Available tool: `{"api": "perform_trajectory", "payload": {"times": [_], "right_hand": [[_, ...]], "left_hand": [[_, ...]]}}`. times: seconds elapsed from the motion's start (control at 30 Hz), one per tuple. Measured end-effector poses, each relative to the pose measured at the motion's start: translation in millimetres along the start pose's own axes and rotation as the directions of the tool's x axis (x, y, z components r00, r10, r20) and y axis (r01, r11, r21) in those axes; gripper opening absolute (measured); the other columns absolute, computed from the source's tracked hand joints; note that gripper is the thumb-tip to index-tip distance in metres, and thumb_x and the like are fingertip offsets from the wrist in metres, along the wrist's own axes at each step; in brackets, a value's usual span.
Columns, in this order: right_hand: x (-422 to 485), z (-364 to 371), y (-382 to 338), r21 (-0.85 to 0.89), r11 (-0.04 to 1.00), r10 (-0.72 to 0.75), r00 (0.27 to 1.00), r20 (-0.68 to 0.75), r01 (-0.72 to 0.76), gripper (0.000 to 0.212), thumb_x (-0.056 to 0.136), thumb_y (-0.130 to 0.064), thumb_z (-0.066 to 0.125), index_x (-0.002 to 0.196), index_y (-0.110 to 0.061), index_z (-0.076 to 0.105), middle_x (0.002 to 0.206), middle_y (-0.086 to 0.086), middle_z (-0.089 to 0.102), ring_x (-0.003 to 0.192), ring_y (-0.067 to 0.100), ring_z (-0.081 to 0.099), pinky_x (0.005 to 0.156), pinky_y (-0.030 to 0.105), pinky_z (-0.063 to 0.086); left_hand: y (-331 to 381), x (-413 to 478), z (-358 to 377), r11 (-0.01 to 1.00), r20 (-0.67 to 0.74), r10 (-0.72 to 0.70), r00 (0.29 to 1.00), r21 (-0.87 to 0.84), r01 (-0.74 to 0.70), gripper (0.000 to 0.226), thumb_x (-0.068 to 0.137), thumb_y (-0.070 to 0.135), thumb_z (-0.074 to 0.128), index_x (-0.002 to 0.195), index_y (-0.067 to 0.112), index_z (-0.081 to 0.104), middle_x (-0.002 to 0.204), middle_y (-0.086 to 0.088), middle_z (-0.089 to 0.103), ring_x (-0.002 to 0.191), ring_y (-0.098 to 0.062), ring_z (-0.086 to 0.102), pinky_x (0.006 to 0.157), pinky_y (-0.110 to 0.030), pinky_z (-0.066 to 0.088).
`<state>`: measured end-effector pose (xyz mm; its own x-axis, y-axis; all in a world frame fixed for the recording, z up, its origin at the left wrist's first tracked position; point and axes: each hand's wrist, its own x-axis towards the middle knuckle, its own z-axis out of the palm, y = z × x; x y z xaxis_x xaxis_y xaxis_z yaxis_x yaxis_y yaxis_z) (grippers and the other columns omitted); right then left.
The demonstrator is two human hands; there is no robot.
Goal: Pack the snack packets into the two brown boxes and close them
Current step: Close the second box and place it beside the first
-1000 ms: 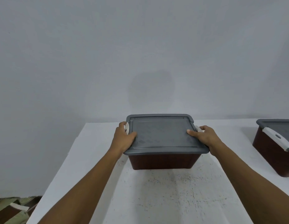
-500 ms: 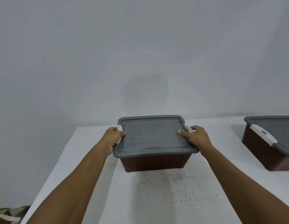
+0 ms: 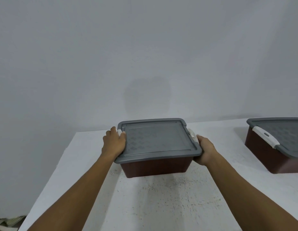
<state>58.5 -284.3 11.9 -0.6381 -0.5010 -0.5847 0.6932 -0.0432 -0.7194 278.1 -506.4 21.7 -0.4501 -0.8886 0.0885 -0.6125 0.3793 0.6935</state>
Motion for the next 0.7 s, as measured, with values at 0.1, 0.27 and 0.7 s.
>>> {"api": "perform_trajectory", "payload": {"times": [0.1,0.27,0.7], "right_hand": [[-3.9,2.1,-6.9,-0.06,0.997,0.05,0.995,0.089,-0.045,0.033,0.089,-0.039,0.063,0.109,-0.013,0.065,0.087,0.01,0.071,0.069,0.027,0.069,0.059,0.036,0.057],[-4.6,8.1,-14.8,-0.291,0.956,0.005,0.997,0.075,0.017,0.044,0.079,-0.022,0.077,0.117,-0.005,0.061,0.099,0.017,0.069,0.081,0.031,0.067,0.061,0.039,0.056],[-7.9,17.3,-13.4,-0.946,0.03,-0.638,0.735,0.231,0.323,0.034,0.088,-0.039,0.067,0.111,-0.017,0.054,0.111,0.004,0.059,0.094,0.022,0.055,0.077,0.033,0.044]], "left_hand": [[-2.6,2.7,0.3,0.999,0.033,0.019,0.999,0.035,-0.02,0.059,0.092,0.035,0.055,0.142,0.012,0.034,0.14,-0.016,0.043,0.127,-0.035,0.041,0.101,-0.05,0.04],[-3.7,5.6,-1.0,0.999,0.066,0.045,0.997,0.023,-0.046,0.067,0.089,0.035,0.063,0.145,0.018,0.03,0.142,-0.013,0.041,0.129,-0.035,0.041,0.104,-0.051,0.04],[-4.6,6.3,2.9,0.998,0.05,0.06,0.997,0.032,-0.062,0.066,0.091,0.034,0.062,0.145,0.015,0.03,0.143,-0.015,0.041,0.129,-0.034,0.042,0.105,-0.048,0.04]]}}
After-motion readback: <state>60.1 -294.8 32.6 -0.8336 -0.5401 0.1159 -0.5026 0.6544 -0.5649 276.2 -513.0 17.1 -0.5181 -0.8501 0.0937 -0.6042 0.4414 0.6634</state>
